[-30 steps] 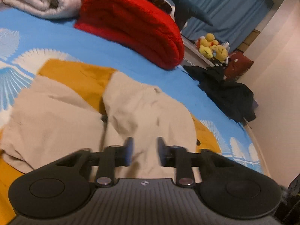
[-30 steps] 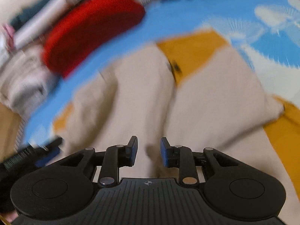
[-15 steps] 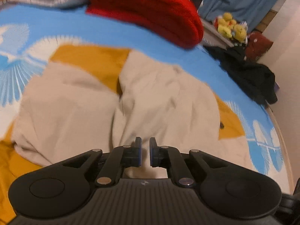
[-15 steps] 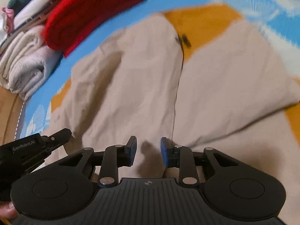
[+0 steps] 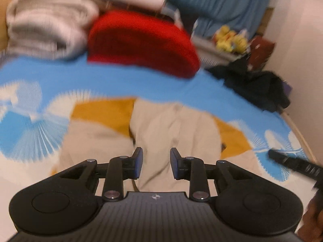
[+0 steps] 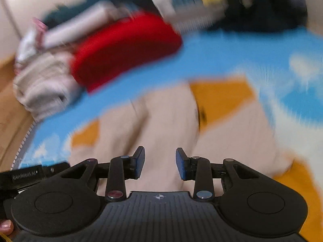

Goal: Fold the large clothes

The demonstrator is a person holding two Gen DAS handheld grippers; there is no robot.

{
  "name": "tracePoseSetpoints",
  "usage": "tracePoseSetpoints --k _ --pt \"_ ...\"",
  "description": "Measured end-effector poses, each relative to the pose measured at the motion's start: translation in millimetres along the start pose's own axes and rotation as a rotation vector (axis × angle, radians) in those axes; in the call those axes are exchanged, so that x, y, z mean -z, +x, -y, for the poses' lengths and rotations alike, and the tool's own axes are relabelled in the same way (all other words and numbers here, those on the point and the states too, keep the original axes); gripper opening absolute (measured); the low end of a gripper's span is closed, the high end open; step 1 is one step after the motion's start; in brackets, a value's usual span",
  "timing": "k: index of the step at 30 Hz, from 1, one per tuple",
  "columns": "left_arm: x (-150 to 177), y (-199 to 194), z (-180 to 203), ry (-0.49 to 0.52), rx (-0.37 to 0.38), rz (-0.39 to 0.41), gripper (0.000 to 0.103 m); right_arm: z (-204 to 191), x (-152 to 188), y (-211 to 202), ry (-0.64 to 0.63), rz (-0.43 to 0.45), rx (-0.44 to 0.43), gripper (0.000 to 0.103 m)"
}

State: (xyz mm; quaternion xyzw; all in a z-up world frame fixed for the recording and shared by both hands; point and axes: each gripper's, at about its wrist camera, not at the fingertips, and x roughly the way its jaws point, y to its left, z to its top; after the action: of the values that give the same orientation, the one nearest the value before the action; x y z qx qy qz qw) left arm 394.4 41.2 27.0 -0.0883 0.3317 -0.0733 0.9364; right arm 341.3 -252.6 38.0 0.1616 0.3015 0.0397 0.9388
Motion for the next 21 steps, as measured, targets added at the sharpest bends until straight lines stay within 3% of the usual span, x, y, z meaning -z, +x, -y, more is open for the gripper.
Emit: tracePoseSetpoints --k 3,6,9,12,15,17,21 --pt "4.5 -60.3 -3.5 0.080 -0.016 0.135 0.035 -6.2 -11.6 -51.8 -0.098 0.138 -0.005 0.036" --pt "20.2 -121.6 -10.7 0.126 -0.083 0.223 0.044 -1.2 -13.4 -105.6 -0.147 0.240 0.019 0.036" --pt "53.3 -188.2 -32.7 0.088 -0.118 0.271 0.044 16.6 -1.8 -171.2 -0.114 0.313 0.056 0.038" --pt "102.0 -244.7 -56.4 0.039 -0.141 0.278 0.044 45.1 32.8 -234.7 -0.088 0.338 0.071 0.043" --pt "149.8 -283.8 -71.1 0.002 -0.173 0.229 0.040 67.0 77.4 -282.5 -0.109 0.340 0.146 0.043" --pt "177.1 -299.9 -79.7 -0.024 -0.187 0.180 0.028 77.1 106.4 -303.4 -0.137 0.345 0.214 0.043" --pt "201.2 -319.4 -79.6 -0.023 -0.193 0.157 0.026 98.8 150.6 -322.6 -0.161 0.346 0.337 0.043"
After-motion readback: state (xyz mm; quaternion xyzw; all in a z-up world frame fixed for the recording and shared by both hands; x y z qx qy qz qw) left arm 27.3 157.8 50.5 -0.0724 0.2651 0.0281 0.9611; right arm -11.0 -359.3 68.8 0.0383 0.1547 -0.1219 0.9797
